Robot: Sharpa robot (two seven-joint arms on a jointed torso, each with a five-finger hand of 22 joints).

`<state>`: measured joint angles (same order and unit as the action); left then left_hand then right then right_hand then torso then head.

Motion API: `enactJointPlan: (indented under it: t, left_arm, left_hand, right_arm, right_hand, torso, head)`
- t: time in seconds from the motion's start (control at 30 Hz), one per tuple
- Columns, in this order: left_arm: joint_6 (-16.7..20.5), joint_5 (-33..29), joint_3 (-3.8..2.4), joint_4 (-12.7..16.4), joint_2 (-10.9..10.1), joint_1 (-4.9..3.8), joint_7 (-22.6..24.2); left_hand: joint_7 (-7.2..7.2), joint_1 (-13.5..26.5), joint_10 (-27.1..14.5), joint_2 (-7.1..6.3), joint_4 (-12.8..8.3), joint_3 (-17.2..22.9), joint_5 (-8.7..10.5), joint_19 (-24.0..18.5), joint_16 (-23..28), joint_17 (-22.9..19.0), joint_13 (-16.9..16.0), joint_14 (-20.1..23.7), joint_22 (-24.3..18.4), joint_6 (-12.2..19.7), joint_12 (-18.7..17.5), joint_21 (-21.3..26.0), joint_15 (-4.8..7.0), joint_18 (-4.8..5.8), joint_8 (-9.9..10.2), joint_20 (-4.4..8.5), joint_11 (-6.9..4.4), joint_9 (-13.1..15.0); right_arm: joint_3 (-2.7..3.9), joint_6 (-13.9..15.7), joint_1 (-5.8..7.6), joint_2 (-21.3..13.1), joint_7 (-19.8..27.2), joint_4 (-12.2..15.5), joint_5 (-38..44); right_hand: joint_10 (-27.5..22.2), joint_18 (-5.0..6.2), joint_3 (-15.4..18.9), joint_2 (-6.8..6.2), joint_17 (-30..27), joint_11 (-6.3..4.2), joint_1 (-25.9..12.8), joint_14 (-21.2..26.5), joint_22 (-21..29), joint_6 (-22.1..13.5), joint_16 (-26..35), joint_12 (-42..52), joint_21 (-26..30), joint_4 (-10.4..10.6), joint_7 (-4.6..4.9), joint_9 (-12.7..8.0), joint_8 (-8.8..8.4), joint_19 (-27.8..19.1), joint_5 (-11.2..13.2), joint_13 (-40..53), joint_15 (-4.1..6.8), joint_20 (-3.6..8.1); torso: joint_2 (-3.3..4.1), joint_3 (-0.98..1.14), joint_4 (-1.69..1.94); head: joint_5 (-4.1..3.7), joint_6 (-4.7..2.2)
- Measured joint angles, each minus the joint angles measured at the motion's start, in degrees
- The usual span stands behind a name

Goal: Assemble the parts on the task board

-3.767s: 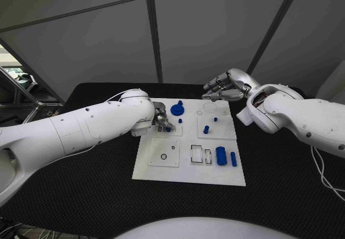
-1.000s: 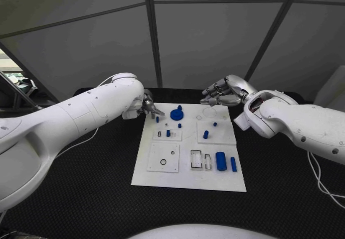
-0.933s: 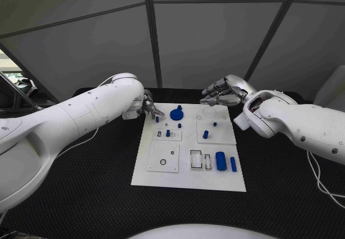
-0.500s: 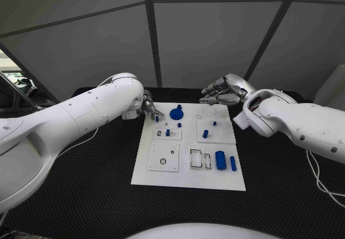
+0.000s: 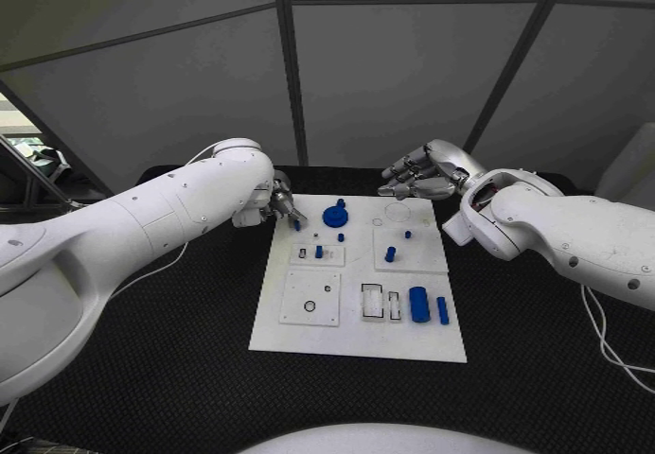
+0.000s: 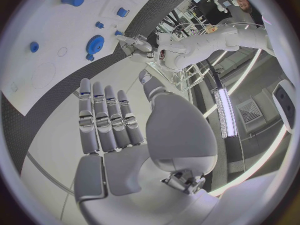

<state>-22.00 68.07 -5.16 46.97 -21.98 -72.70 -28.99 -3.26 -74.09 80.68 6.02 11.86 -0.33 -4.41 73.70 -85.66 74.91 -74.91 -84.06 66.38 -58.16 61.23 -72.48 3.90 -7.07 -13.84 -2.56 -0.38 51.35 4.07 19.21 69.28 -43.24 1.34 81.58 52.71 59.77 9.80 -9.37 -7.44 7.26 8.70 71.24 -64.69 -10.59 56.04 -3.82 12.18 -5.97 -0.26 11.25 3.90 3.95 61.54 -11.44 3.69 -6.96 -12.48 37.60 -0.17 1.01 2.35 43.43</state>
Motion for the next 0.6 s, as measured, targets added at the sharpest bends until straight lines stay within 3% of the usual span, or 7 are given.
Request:
enactJointPlan:
  t: [0.33,0.5,0.53,0.6]
  left_arm:
    - [0.02,-0.02,0.00,-0.27,0.31,-0.03,0.32]
    - [0.01,-0.05,-0.05,-0.46,0.35,-0.09,0.44]
    - [0.00,-0.05,-0.05,-0.46,0.35,-0.09,0.47]
    - [0.00,-0.07,-0.05,-0.44,0.32,-0.10,0.54]
  left_hand:
    - [0.00,-2.00,0.00,1.27,-2.29,0.86,-0.30,0.00,-0.22,0.00,0.00,0.00,0.29,0.00,0.00,0.00,0.00,-0.01,0.21,0.00,0.00,-0.27]
    - [0.20,-4.04,-0.21,1.42,-4.64,2.10,-4.86,0.20,-0.44,0.00,0.00,0.00,0.57,0.23,-0.10,0.00,-0.01,-0.01,0.55,0.21,-0.19,-0.60]
    - [0.26,-4.67,-0.21,1.21,-5.67,2.82,-7.33,0.21,-0.44,0.00,0.00,0.00,0.59,0.31,-0.37,0.00,-0.02,-0.01,0.72,0.21,-0.19,-0.76]
    - [0.19,-5.81,-0.29,1.20,-6.27,3.42,-9.28,0.20,-0.44,0.00,0.00,0.02,0.73,0.66,-0.62,0.00,-0.08,0.00,0.91,0.21,-0.09,-0.83]
  right_arm:
    - [0.00,-0.02,0.00,0.00,0.00,0.00,-0.01]
    - [0.00,-0.03,0.00,-0.02,0.00,0.00,-0.01]
    - [0.00,-0.03,0.00,-0.03,0.00,0.01,-0.01]
    - [0.00,-0.03,0.00,-0.04,0.00,0.01,-0.01]
  right_hand:
    - [0.00,0.00,0.00,0.00,-0.05,0.00,0.00,0.00,-0.01,0.00,0.00,0.00,0.22,0.00,0.00,0.00,0.00,0.00,0.00,0.00,0.00,0.00]
    - [0.00,0.00,0.00,0.00,-0.05,0.00,0.00,0.00,-0.01,0.00,0.00,0.00,0.22,0.00,0.00,0.00,0.00,0.00,0.00,0.00,0.00,0.00]
    - [0.00,0.00,0.00,0.00,-0.05,0.00,0.00,0.00,-0.01,0.00,0.00,0.00,0.22,0.00,0.00,0.00,0.00,0.00,0.00,0.00,0.00,0.00]
    - [0.00,0.00,0.00,0.00,-0.05,0.00,0.00,0.00,-0.01,0.00,0.00,0.00,0.22,0.00,0.00,0.00,0.00,0.00,0.00,0.00,0.00,0.00]
  torso:
    - [0.01,-0.01,-0.01]
    - [0.01,-0.01,-0.01]
    - [0.01,-0.01,-0.02]
    - [0.01,-0.01,-0.02]
  head:
    - [-0.03,0.13]
    - [-0.12,0.18]
    - [-0.14,0.19]
    - [-0.15,0.23]
